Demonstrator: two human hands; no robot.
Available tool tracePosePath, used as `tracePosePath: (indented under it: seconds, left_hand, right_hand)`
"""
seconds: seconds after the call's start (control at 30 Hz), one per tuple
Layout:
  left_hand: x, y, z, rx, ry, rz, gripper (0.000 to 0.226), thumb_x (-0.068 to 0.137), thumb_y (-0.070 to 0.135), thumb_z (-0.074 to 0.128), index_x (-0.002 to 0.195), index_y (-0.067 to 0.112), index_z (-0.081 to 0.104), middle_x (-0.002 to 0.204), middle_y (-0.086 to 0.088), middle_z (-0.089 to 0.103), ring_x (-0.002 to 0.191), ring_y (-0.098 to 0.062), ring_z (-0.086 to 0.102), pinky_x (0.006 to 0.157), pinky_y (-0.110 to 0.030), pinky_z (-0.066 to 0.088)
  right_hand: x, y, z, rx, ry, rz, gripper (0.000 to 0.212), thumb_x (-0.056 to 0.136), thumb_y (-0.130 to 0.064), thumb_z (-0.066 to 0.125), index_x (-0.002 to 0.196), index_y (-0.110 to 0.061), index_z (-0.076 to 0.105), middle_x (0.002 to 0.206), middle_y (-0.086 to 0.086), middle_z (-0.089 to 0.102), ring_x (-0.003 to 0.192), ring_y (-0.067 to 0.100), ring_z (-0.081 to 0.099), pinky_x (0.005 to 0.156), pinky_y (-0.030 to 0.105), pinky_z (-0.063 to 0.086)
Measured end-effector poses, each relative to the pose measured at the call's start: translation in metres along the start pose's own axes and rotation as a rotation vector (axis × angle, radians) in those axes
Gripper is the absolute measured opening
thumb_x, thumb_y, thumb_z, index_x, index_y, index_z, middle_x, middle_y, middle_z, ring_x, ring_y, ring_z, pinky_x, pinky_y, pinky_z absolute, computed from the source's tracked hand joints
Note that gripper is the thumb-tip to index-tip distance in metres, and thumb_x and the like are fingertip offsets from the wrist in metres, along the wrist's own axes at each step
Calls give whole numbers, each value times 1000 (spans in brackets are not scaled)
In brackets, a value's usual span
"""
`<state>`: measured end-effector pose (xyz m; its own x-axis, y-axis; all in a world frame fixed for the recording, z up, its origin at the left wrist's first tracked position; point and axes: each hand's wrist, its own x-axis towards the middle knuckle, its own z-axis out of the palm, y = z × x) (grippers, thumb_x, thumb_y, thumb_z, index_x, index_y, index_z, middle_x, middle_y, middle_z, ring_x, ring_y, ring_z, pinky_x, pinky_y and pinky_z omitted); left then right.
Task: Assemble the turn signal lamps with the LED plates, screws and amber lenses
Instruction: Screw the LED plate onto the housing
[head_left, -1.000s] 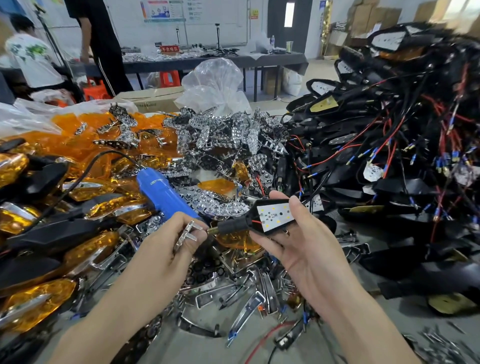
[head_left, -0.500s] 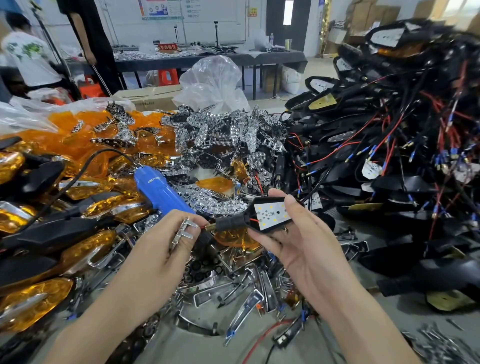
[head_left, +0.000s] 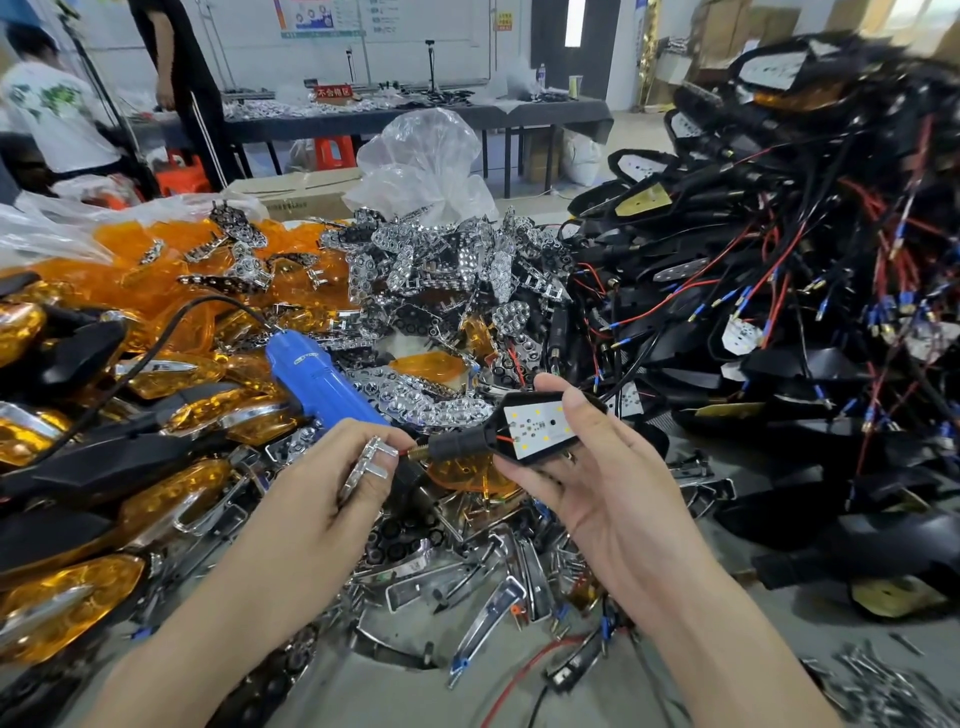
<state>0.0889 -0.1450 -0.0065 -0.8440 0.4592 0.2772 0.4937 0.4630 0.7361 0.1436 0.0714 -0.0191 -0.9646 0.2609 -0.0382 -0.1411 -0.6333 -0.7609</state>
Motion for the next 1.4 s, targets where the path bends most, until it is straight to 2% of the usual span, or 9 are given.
tracePosePath:
  seconds: [0.23,0.67,0.77,0.93,1.1,1.4]
  left_hand:
    - [1,-2,-1,-1,2,5,19,93,50,41,103,52,56,63,17,56,42,-2,42,41,-8,32]
    - [2,1,-1,16,29,-2,18,96,44,43,104,49,59,61,21,55,42,1,41,41,-6,29]
    - [1,2,0,14,42,-2,20,97,42,44,104,44,62,62,23,56,43,1,43,42,-6,30]
    - [2,6,1,31,35,24,23,99,32,44,112,39,63,68,35,55,50,13,48,49,-1,34]
    - [2,6,1,28,40,30,25,96,39,43,112,42,63,76,25,56,50,3,47,48,-5,34]
    - [2,5,1,42,50,44,26,96,39,43,112,42,63,82,22,56,55,1,49,52,-6,35]
  right_hand:
    - [2,2,-2,24,-32,10,32,93,-27,62,117,-10,75,127,17,71,113,33,71,86,42,61]
    - [5,4,-2,27,0,8,32,91,-27,60,110,-6,77,119,20,73,105,33,74,80,41,63]
    - [4,4,-2,31,9,8,33,91,-28,61,110,-5,77,119,20,73,106,33,74,81,41,63]
    - [4,3,-2,42,20,20,34,92,-28,61,110,-4,76,121,20,73,110,33,73,80,41,63]
    - [3,3,-2,36,15,21,34,94,-29,60,111,-5,77,122,20,73,112,33,72,82,40,63]
    - [2,2,-1,32,14,20,33,94,-29,60,111,-7,77,122,19,72,113,32,71,82,40,63]
